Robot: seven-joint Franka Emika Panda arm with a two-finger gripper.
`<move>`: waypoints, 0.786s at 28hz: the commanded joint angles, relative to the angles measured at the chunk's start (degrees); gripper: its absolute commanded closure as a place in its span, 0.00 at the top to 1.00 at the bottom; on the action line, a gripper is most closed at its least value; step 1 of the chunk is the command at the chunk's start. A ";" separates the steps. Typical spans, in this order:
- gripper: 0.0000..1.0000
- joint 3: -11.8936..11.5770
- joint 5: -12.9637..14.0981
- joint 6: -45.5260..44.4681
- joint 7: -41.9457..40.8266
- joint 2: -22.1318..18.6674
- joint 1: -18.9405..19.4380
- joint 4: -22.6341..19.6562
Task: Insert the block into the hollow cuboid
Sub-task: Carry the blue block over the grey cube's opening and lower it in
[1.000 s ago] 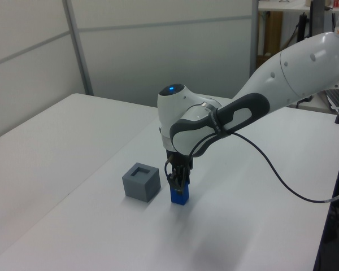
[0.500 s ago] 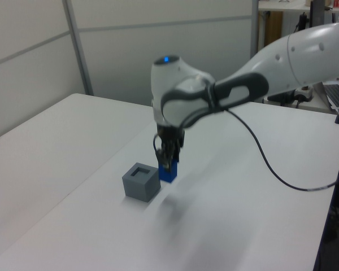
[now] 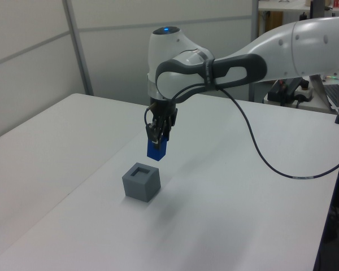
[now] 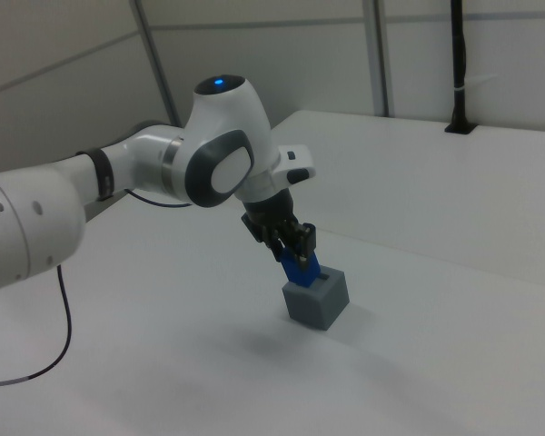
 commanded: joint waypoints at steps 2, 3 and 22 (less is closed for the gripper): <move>0.10 0.14 1.29 1.67 -0.12 4.93 0.12 3.96; 0.10 0.14 1.29 2.21 -0.12 5.11 0.12 3.96; 0.11 1.29 1.20 9.15 0.49 8.97 0.91 3.79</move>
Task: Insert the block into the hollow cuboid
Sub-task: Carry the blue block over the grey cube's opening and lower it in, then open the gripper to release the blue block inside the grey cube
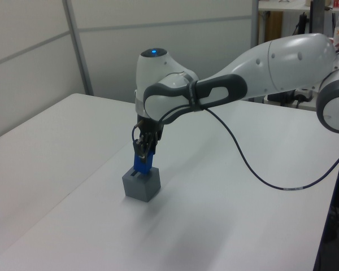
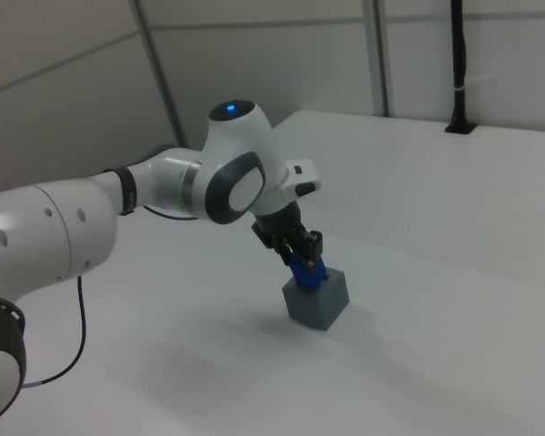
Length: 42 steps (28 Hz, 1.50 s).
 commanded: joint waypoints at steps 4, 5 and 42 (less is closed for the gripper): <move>0.11 0.14 1.04 2.61 0.38 2.17 0.04 1.08; 0.12 0.14 1.04 2.52 0.29 2.17 0.04 1.08; 1.00 -0.03 1.13 -7.76 5.29 -2.31 1.01 0.20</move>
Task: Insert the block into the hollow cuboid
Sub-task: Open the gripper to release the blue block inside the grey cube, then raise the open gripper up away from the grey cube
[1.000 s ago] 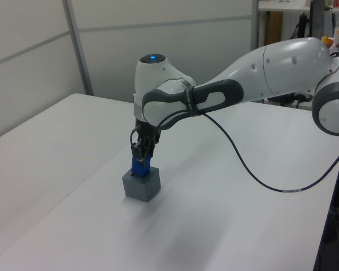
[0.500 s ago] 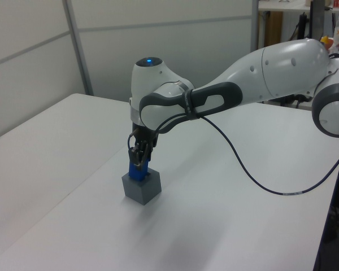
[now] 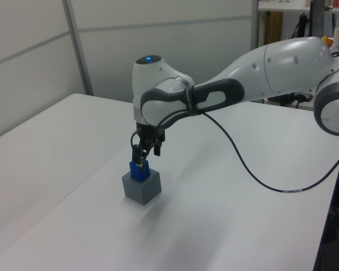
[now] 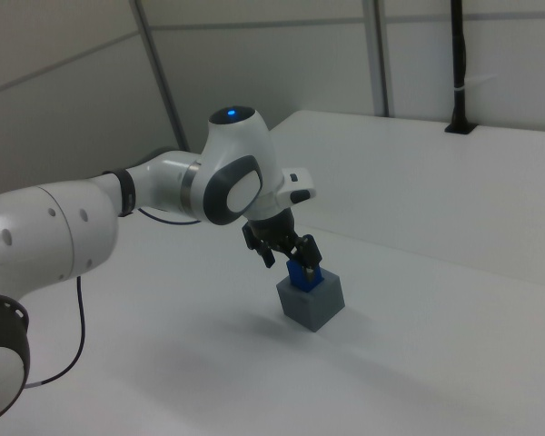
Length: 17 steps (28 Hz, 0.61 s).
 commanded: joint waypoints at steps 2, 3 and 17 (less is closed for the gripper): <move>1.00 -0.48 0.74 -7.56 4.52 -4.02 0.36 -0.26; 1.00 -0.48 0.66 -9.16 4.97 -4.47 0.36 -0.26; 1.00 -0.56 -4.88 -15.59 5.06 -15.71 0.45 -8.60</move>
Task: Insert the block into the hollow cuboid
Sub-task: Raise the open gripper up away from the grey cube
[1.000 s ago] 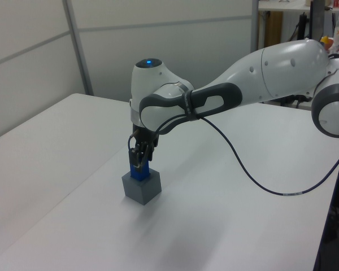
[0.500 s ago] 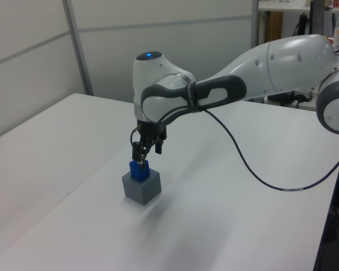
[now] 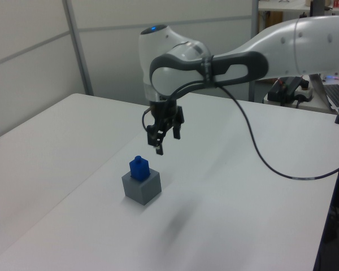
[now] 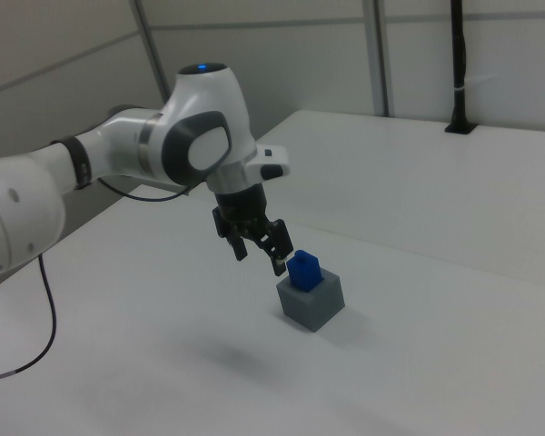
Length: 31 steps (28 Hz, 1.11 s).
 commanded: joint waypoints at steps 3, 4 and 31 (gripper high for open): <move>1.00 -0.49 -2.55 0.33 0.93 -8.23 0.36 -8.93; 1.00 -0.49 -2.55 0.33 0.93 -8.76 0.27 -9.20; 1.00 -0.49 -2.37 -1.34 0.58 -11.58 -0.43 -9.29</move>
